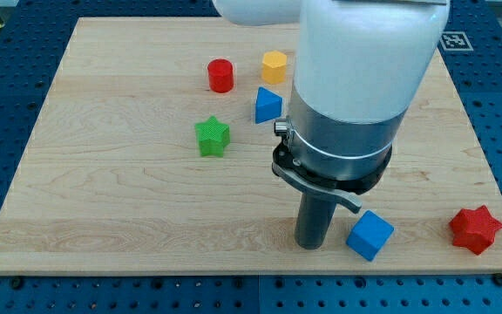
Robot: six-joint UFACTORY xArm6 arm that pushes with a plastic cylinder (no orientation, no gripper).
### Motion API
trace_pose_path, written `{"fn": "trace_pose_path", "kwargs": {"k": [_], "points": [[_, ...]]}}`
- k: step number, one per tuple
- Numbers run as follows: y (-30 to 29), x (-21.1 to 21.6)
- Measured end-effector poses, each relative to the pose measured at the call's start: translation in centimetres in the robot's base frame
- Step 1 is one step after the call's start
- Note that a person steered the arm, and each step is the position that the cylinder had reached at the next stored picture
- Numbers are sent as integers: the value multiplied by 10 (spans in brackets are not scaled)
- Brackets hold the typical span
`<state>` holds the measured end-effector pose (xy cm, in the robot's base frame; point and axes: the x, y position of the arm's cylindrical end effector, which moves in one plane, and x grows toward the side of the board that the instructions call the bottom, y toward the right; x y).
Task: Push the blue cube into red star
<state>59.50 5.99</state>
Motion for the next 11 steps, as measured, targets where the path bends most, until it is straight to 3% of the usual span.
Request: {"fn": "trace_pose_path", "kwargs": {"k": [2, 4, 7, 11], "points": [[0, 24], [11, 23], [72, 17], [73, 4]]}}
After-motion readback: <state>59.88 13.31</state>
